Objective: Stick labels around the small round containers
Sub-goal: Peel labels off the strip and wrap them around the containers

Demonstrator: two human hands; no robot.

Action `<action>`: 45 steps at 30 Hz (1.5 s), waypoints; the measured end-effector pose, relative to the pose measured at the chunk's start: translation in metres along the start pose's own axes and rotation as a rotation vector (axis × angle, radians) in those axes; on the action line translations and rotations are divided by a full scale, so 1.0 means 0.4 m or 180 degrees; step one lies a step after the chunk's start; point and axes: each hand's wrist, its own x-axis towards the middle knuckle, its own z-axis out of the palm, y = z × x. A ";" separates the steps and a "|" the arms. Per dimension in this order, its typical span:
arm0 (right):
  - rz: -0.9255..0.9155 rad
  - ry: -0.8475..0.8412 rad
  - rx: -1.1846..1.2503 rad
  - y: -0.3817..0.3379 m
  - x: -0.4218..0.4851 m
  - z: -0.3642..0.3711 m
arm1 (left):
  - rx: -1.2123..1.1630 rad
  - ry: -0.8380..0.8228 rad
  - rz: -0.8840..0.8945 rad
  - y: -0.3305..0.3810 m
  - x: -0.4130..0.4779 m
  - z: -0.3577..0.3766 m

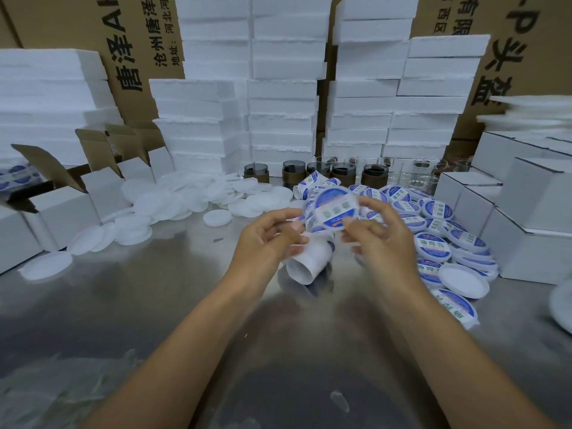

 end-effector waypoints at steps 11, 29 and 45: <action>0.0542 0.1438 -0.0789 0.050 0.062 -0.121 | 0.0187 0.1328 -0.0048 -0.009 0.026 -0.068; -0.1407 -0.0347 -0.3120 0.063 -0.017 -0.008 | 0.4240 0.1078 -0.0815 -0.058 0.270 -0.252; -0.1348 -0.0461 -0.2962 0.059 -0.018 -0.014 | 0.1001 0.0609 -0.0213 0.049 0.132 -0.128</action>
